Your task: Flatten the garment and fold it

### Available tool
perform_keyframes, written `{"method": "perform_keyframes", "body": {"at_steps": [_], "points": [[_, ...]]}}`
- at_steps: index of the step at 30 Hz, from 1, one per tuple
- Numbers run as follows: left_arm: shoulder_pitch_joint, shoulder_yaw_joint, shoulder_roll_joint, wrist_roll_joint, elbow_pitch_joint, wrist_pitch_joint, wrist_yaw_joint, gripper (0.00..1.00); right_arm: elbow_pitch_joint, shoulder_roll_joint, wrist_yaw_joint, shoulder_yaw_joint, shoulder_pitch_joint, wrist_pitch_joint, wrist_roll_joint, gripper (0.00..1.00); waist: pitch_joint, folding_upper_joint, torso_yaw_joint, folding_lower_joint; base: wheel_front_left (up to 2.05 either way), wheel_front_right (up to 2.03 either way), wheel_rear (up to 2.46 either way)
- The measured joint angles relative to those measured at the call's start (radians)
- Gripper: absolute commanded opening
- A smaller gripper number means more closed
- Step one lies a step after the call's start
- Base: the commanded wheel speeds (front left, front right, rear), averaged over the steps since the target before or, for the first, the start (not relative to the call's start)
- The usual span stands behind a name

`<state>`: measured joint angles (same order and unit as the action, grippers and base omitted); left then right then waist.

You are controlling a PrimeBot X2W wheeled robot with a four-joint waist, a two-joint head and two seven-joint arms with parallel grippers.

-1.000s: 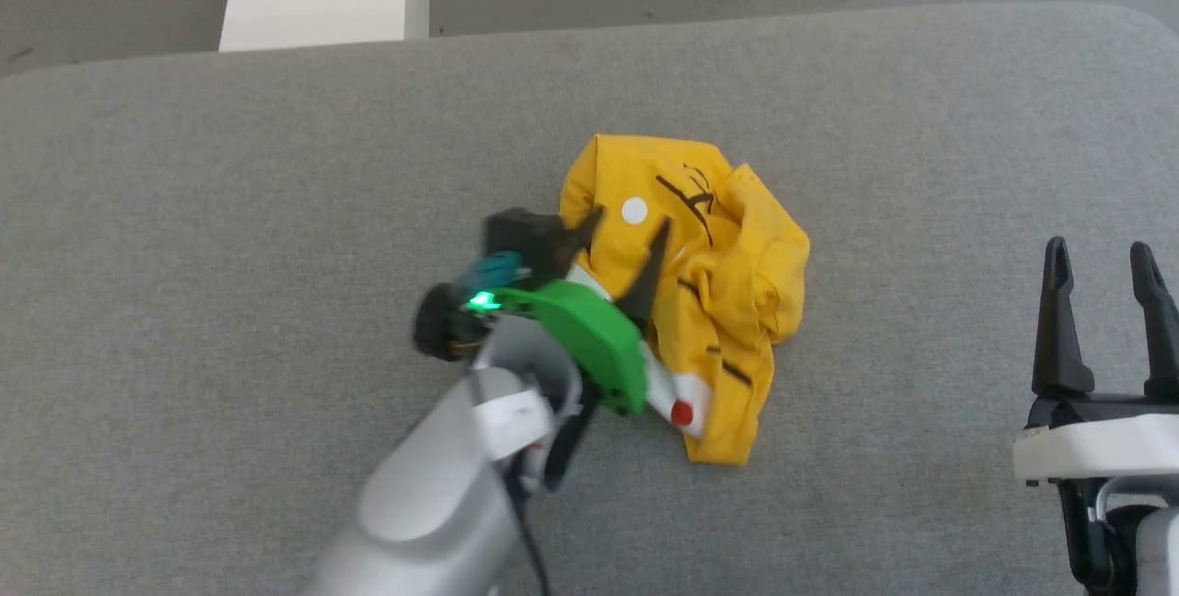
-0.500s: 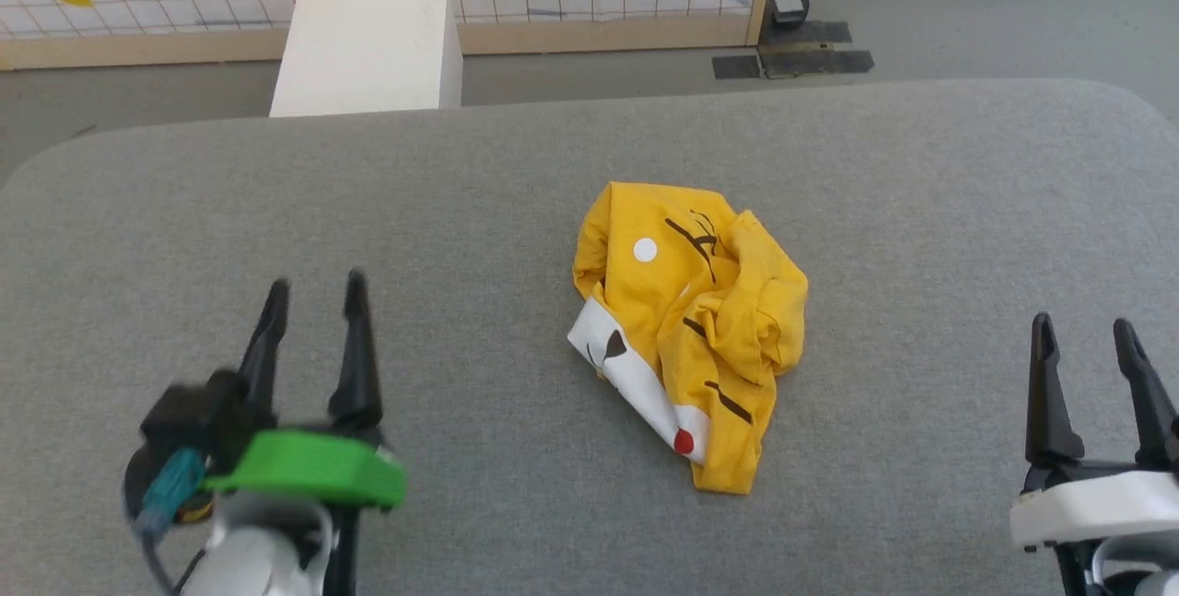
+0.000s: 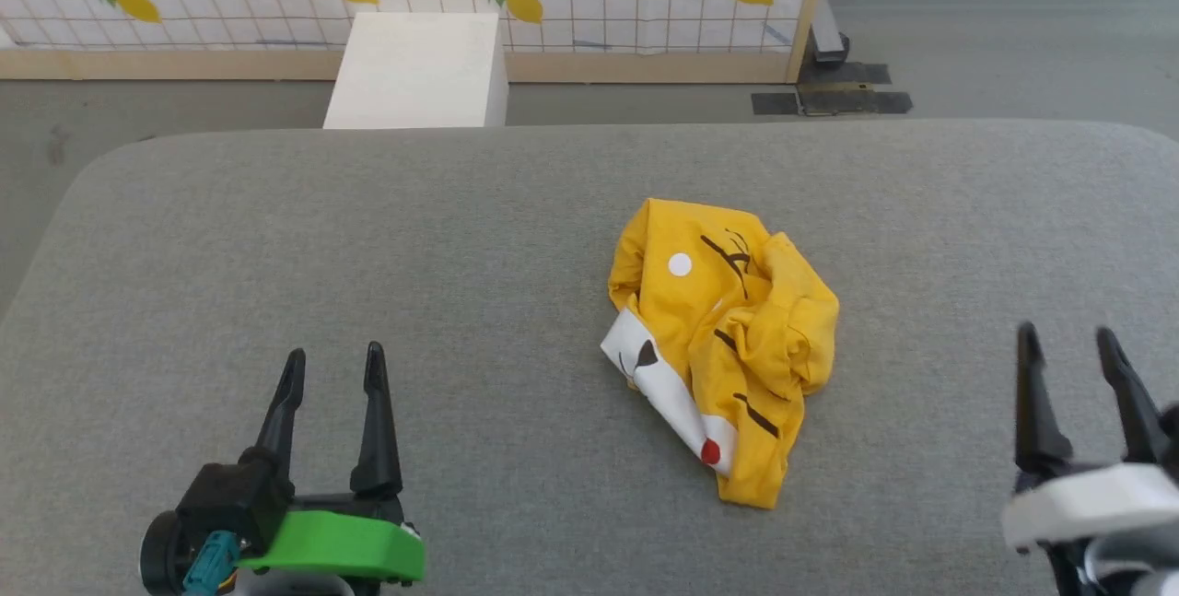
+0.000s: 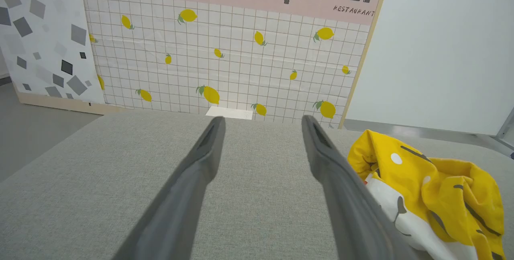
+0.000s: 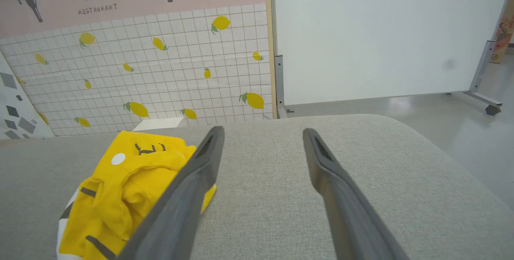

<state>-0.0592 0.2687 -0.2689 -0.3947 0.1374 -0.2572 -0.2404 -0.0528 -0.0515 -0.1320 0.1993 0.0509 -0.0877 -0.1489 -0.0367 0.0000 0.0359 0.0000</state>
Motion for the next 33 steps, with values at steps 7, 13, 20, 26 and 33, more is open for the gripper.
{"method": "perform_keyframes", "body": {"at_steps": [7, 13, 20, 26, 33], "points": [[0.004, -0.033, 0.043, 0.037, -0.030, 0.000, 0.046, 1.00, 0.009, 0.001, 0.000, -0.121, -0.158, 0.250, -0.060, 1.00, -0.026, 0.0000, -0.015, 0.0000, 0.00, 0.00, 0.00], [0.034, -0.054, 0.084, 0.062, -0.044, 0.000, 0.082, 1.00, 0.046, -0.002, 0.000, -0.181, -0.326, 0.519, -0.082, 1.00, -0.076, 0.0000, -0.029, 0.0000, 0.00, 0.00, 0.00], [0.085, -0.069, 0.127, 0.090, -0.069, -0.001, 0.127, 1.00, 0.134, -0.009, 0.000, -0.148, -0.445, 0.779, -0.083, 1.00, -0.147, 0.0000, -0.055, 0.0000, 0.00, 0.00, 0.00], [0.131, -0.078, 0.157, 0.116, -0.095, -0.001, 0.160, 1.00, 0.188, -0.009, 0.000, -0.119, -0.491, 0.907, -0.023, 1.00, -0.205, 0.0000, -0.086, 0.0000, 0.00, 0.00, 0.00], [0.148, -0.091, 0.184, 0.131, -0.123, -0.001, 0.189, 1.00, 0.240, -0.004, 0.000, -0.088, -0.493, 0.970, 0.010, 0.00, -0.241, 0.0000, -0.130, 0.0000, 0.00, 0.00, 0.00]]}}
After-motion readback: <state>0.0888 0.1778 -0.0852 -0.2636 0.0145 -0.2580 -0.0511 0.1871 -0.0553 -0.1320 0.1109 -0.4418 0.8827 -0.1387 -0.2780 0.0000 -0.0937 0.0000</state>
